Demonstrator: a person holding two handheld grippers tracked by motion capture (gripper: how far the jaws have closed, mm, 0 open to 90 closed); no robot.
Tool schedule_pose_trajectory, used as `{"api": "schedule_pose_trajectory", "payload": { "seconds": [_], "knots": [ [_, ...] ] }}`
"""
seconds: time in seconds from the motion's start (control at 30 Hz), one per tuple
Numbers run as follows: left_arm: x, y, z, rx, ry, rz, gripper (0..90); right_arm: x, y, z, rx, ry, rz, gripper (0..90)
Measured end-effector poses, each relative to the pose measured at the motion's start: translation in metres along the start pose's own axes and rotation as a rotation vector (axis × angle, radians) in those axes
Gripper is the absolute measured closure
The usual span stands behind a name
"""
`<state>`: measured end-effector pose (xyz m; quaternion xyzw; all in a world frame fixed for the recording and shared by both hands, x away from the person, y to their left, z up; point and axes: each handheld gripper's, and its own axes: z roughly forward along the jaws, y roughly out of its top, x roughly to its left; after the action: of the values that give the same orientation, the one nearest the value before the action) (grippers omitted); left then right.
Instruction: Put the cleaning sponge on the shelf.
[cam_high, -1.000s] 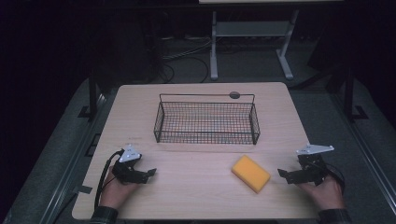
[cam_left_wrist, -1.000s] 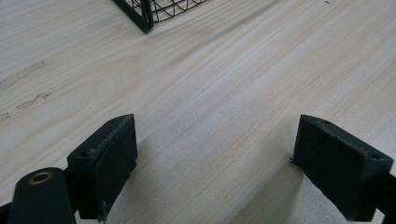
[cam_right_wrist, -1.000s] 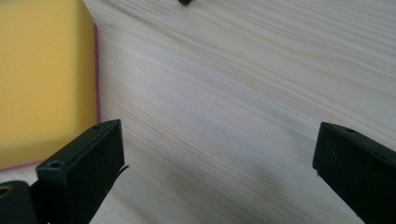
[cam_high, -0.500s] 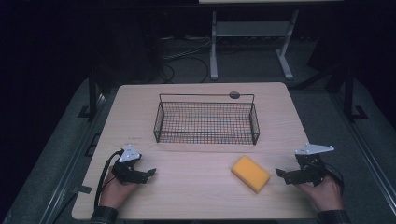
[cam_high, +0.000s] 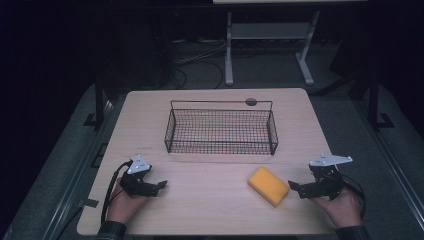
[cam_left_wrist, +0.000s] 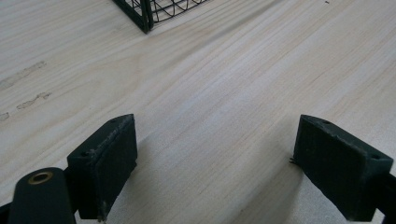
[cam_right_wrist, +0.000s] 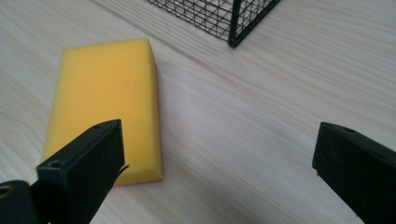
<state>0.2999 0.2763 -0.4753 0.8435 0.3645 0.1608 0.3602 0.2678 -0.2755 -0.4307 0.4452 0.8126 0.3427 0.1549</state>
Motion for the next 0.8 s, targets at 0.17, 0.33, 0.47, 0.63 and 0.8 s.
{"api": "schedule_pose_trajectory", "payload": {
  "seconds": [0.17, 0.33, 0.47, 0.63, 0.8],
  "knots": [
    [0.000, 0.000, 0.000, 0.000, -0.001, -0.001, 12.7, 0.007, 0.004, 0.000, -0.013, 0.017, -0.013, 2.0],
    [0.000, 0.000, 0.000, 0.000, 0.000, 0.000, 12.7, 0.014, 0.007, 0.002, -0.020, 0.033, -0.027, 1.9],
    [0.000, 0.000, 0.000, 0.000, 0.000, 0.000, 12.7, 0.019, 0.009, 0.005, -0.021, 0.055, -0.029, 1.9],
    [0.000, 0.000, 0.000, 0.000, 0.000, 0.000, 12.7, 0.024, 0.011, 0.008, -0.015, 0.056, -0.045, 2.0],
    [0.000, 0.000, 0.000, 0.000, 0.000, 0.000, 12.7, 0.032, 0.016, 0.011, -0.024, 0.072, -0.058, 2.0]
  ]
}}
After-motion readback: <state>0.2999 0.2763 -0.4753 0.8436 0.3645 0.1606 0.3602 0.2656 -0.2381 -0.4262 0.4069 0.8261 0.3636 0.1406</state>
